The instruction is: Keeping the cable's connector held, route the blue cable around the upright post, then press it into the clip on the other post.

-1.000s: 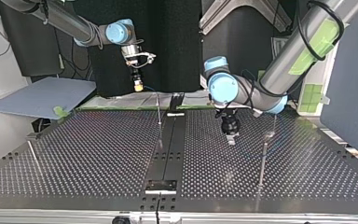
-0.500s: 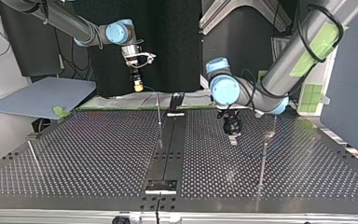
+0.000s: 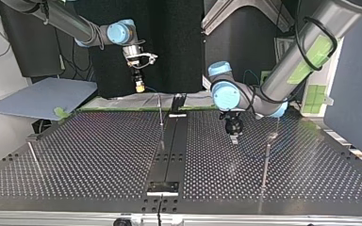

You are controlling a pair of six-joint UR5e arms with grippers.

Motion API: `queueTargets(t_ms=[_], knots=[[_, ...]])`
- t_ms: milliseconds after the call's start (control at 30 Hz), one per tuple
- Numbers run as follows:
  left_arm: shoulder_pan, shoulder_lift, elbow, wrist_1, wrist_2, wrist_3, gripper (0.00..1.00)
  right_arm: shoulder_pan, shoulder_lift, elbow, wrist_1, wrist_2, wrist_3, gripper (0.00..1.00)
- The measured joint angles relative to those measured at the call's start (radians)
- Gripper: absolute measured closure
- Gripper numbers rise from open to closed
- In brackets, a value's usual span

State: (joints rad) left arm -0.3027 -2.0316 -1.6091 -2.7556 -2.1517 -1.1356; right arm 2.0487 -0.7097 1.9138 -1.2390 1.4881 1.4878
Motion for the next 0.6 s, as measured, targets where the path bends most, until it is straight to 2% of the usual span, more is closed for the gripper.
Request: queueTargets(t_ms=[367, 600], knots=[[-0.028, -0.074, 0.0, -0.002, 0.011, -0.008, 0.0, 0.0, 0.0, 0.0, 0.002, 0.0, -0.002, 1.0], [-0.04, -0.102, 0.0, -0.019, -0.008, -0.021, 0.0, 0.0, 0.0, 0.0, 0.002, 0.0, -0.003, 1.0]])
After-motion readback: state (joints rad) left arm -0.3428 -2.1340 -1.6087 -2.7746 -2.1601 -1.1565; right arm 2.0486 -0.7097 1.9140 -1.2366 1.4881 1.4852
